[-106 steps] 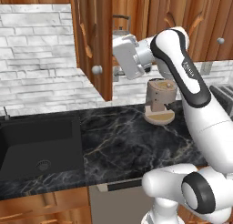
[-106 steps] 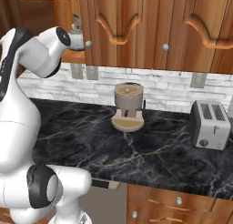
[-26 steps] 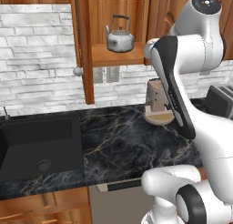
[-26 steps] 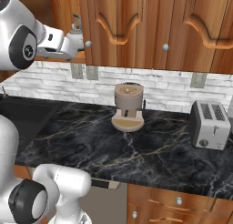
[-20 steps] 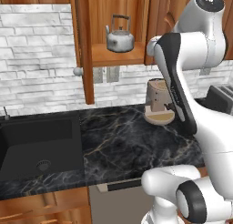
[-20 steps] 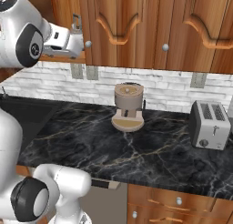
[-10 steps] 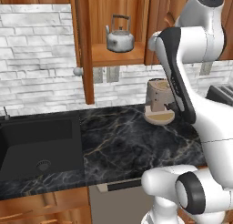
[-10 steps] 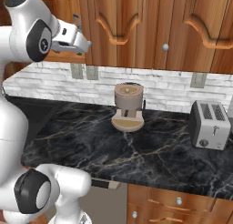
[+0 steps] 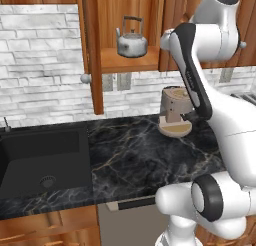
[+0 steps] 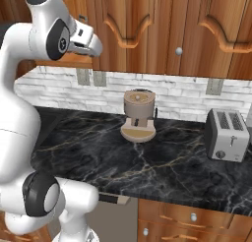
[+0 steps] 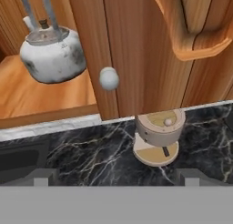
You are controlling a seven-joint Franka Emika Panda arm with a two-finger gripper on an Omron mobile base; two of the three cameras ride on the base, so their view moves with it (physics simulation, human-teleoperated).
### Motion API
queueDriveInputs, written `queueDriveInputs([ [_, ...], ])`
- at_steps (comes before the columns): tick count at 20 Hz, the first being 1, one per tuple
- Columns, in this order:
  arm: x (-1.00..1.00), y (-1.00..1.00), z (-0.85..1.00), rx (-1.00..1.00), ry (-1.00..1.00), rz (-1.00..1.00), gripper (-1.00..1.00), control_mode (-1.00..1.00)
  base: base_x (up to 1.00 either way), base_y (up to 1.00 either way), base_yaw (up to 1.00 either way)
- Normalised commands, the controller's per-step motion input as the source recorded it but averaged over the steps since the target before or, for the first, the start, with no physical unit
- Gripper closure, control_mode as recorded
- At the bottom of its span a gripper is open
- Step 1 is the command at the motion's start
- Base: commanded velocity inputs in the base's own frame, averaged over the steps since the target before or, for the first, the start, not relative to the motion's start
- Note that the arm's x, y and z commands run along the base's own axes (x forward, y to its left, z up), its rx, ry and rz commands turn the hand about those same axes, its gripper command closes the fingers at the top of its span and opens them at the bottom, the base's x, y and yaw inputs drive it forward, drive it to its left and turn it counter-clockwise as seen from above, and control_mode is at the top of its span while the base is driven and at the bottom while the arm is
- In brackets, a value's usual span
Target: Open the cabinet, pick the kettle from the cabinet, and place it in the sink.
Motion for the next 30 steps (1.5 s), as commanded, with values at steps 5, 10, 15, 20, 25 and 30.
queueDriveInputs([
  [5, 0.33, -0.06, 0.0, 0.0, 0.04, 0.0, -1.0, -1.0, 0.0, 0.0, 0.0],
  [10, 0.34, -0.01, -0.02, 0.0, 0.03, 0.0, -1.0, -1.0, 0.0, 0.0, 0.0],
  [15, 0.28, 0.0, -0.08, 0.0, 0.02, 0.0, -1.0, -1.0, 0.0, 0.0, 0.0],
  [20, 0.24, 0.0, -0.14, 0.0, 0.0, 0.0, -1.0, -1.0, 0.0, 0.0, 0.0],
  [25, 0.28, 0.0, -0.13, 0.01, 0.0, 0.0, -1.0, -1.0, 0.0, 0.0, 0.0],
  [30, 0.3, 0.0, -0.05, 0.02, 0.0, 0.0, -1.0, -1.0, 0.0, 0.0, 0.0],
])
